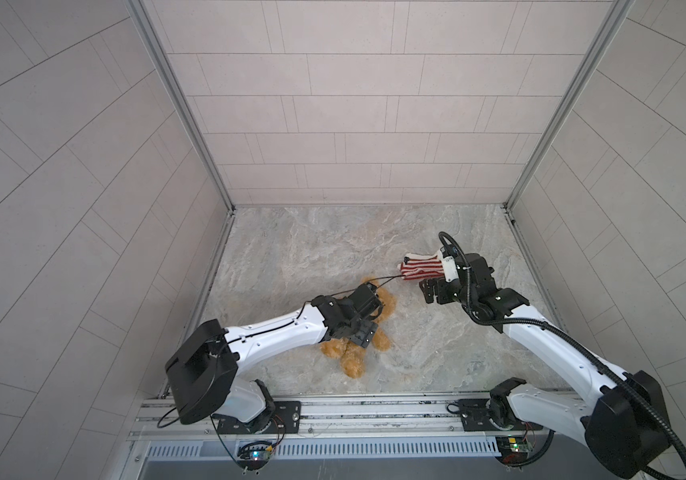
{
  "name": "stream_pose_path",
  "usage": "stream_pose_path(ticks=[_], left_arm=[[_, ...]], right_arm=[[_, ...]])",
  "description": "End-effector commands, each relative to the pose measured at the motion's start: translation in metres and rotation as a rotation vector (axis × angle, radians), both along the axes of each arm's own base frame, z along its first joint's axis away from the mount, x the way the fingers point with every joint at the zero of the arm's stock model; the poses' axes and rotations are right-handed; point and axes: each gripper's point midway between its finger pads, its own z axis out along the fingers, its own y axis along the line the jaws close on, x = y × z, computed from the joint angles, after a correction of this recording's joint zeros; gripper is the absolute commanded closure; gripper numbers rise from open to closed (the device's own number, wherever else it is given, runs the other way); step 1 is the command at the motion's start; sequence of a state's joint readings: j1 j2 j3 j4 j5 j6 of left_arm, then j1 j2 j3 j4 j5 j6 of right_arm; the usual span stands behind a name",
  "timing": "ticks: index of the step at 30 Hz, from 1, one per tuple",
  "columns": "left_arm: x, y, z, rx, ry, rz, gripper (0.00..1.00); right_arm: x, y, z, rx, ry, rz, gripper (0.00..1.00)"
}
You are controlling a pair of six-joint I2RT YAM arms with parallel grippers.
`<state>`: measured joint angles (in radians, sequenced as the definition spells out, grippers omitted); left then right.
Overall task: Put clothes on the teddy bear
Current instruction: 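Grasp and lift the bear's head with the left gripper while the right grasps the sweater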
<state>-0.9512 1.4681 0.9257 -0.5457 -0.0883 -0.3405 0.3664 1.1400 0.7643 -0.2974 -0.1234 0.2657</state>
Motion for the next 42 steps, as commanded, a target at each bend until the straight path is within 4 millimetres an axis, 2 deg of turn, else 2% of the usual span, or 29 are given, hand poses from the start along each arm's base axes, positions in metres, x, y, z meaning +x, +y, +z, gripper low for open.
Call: stream_pose_path(ticks=[1,4,10,16,19,20,28,35,42], left_arm=[[0.005,0.001,-0.006,0.036,0.003,0.018,0.19],[0.005,0.003,-0.015,0.082,0.001,0.016,0.25],[0.001,-0.002,-0.017,-0.004,0.001,0.034,0.43],[-0.001,-0.002,-0.013,-0.100,-0.016,0.055,0.70],[-0.002,0.003,-0.008,-0.138,-0.034,0.069,0.87],[-0.002,0.006,-0.006,-0.151,-0.039,0.077,0.89],[-0.004,0.025,0.013,-0.272,-0.080,0.117,1.00],[-0.003,0.040,0.023,-0.290,-0.118,0.149,0.95],[-0.001,0.046,0.039,-0.323,-0.168,0.169,0.96]], right_arm=[[0.006,0.000,0.000,-0.050,0.015,0.017,0.00],[0.012,0.001,-0.006,-0.084,0.044,0.033,0.00],[0.031,0.002,-0.016,-0.166,0.093,0.054,0.00],[0.058,0.007,-0.027,-0.237,0.145,0.069,0.01],[0.072,0.009,-0.031,-0.260,0.186,0.066,0.04],[0.076,0.011,-0.033,-0.265,0.206,0.071,0.06],[0.096,0.024,-0.060,-0.290,0.333,0.098,0.23],[0.103,0.026,-0.077,-0.313,0.365,0.096,0.27],[0.108,0.031,-0.096,-0.311,0.401,0.101,0.33]])
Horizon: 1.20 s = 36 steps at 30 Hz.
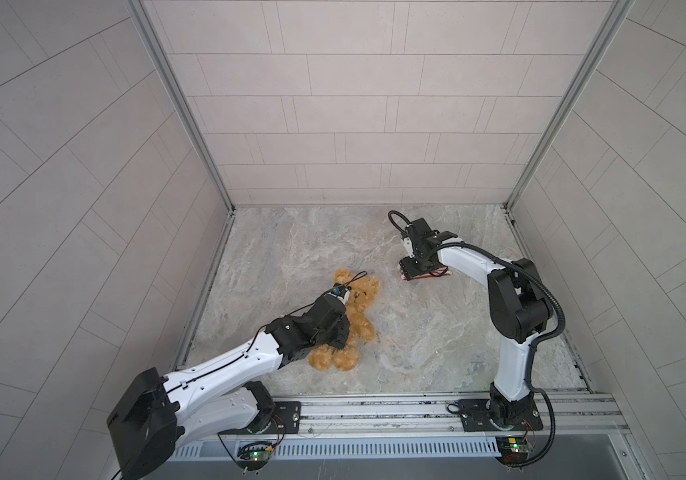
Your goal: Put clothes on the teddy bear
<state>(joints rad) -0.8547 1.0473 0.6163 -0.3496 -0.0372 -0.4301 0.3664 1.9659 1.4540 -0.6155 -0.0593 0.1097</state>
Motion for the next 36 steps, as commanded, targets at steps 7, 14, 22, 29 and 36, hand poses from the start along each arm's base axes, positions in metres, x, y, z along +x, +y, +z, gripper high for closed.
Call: stream_pose_path(ticks=[7,14,22,29,36], left_arm=[[0.003,0.015,0.016,-0.015,-0.066,0.053,0.96],[-0.001,0.023,0.017,-0.019,-0.073,0.067,0.97],[-0.002,0.027,0.019,-0.038,-0.088,0.086,0.96],[-0.003,0.032,0.015,-0.046,-0.095,0.105,0.97],[-0.007,0.035,0.014,-0.059,-0.095,0.101,0.97]], right_arm=[[-0.002,0.004,-0.017,0.010,0.032,-0.010,0.42],[-0.009,0.010,-0.026,0.065,0.039,-0.026,0.47],[-0.017,0.027,-0.028,0.106,0.035,-0.028,0.51],[-0.029,0.064,-0.023,0.217,0.025,-0.017,0.53],[-0.031,0.077,0.018,0.316,-0.026,0.006,0.54]])
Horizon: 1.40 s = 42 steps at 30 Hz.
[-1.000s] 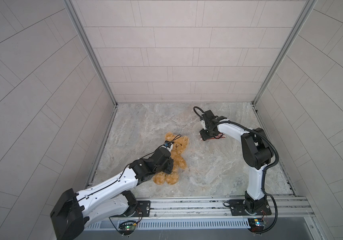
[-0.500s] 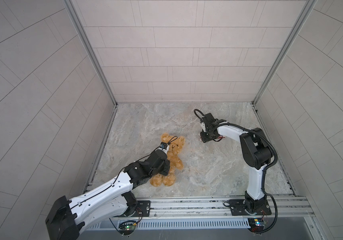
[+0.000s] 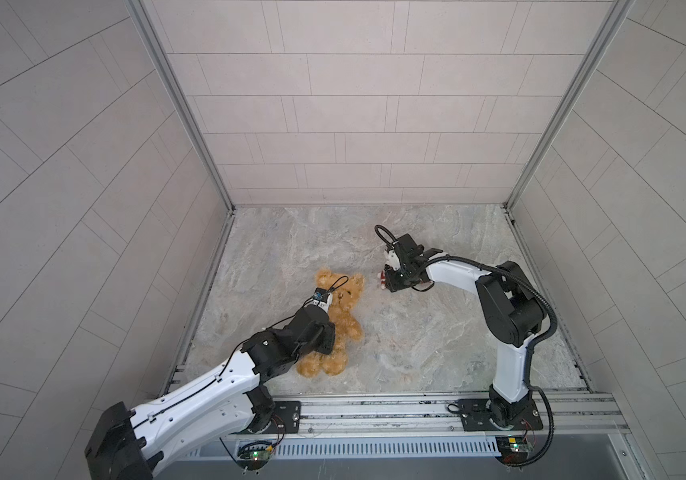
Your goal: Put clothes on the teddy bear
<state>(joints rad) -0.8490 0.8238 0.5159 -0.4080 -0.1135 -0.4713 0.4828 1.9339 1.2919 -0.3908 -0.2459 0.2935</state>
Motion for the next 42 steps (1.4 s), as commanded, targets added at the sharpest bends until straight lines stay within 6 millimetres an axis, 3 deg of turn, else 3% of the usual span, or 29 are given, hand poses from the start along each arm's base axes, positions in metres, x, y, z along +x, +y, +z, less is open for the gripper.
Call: stream_pose_path(ticks=[1,8,21,28,35,39,42], left_arm=[[0.003,0.000,0.006,-0.027,-0.024,0.013,0.97],[0.002,-0.001,0.004,-0.064,-0.030,0.021,0.97],[0.002,-0.002,0.005,-0.076,-0.045,0.015,0.96],[0.002,-0.002,0.002,-0.070,-0.045,0.012,0.96],[0.003,0.000,0.001,-0.064,-0.050,0.015,0.96],[0.003,0.000,-0.001,-0.056,-0.050,0.014,0.96],[0.005,0.001,-0.004,-0.039,-0.050,0.020,0.96]], right_arm=[[0.003,-0.005,0.040,0.053,-0.048,-0.022,0.54],[0.010,-0.048,0.045,-0.092,-0.042,-0.028,0.52],[0.022,-0.069,0.011,-0.096,0.031,-0.071,0.51],[0.014,-0.072,-0.002,-0.093,0.052,-0.084,0.51],[-0.010,-0.075,-0.003,-0.094,0.042,-0.113,0.51],[-0.033,-0.060,-0.002,-0.053,0.037,-0.105,0.51],[-0.052,-0.035,0.000,-0.022,0.023,-0.070,0.51]])
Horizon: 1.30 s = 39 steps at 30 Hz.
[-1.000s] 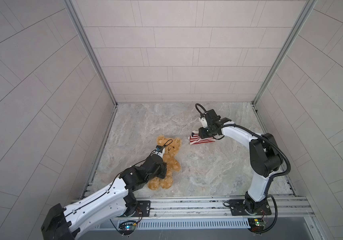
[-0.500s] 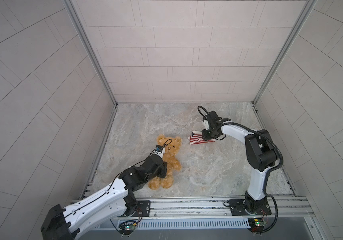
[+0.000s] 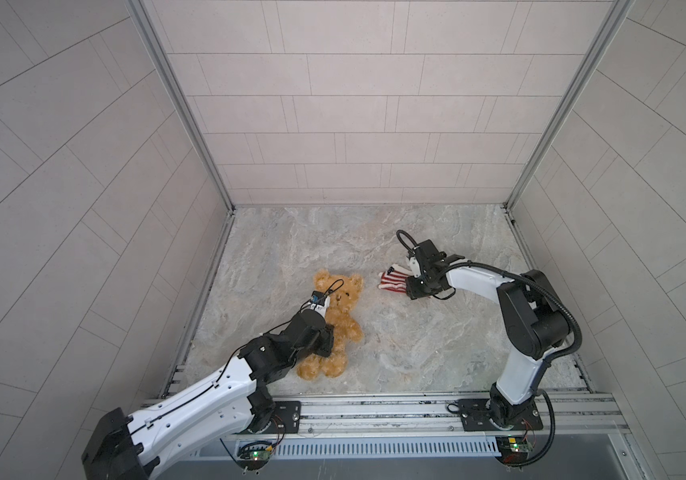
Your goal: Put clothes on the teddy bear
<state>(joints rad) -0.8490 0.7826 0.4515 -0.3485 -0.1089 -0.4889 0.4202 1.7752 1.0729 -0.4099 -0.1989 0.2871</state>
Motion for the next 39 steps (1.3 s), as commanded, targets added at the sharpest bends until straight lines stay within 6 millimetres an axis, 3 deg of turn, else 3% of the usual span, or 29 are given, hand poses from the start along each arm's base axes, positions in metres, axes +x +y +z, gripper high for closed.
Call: stream_pose_path(ticks=[1,6,10,14,22,39], left_arm=[[0.007,0.001,0.003,0.007,-0.035,0.015,0.96],[0.009,0.001,0.000,0.013,-0.031,0.025,0.95],[0.008,0.001,-0.003,0.008,-0.021,0.027,0.95],[0.006,-0.001,-0.004,0.005,-0.008,0.017,0.95],[0.003,-0.001,-0.005,-0.012,0.007,0.020,0.95],[-0.002,0.004,-0.009,-0.029,0.013,0.033,0.95]], right_arm=[[-0.016,0.033,0.012,0.067,-0.037,0.021,0.51],[-0.036,0.062,0.027,0.103,-0.065,0.067,0.51],[-0.027,0.057,0.047,0.053,-0.136,0.078,0.51],[-0.013,0.060,0.054,0.003,-0.150,0.109,0.52],[0.004,0.065,0.036,-0.083,-0.124,0.164,0.61],[0.022,0.060,0.009,-0.175,-0.115,0.148,0.65]])
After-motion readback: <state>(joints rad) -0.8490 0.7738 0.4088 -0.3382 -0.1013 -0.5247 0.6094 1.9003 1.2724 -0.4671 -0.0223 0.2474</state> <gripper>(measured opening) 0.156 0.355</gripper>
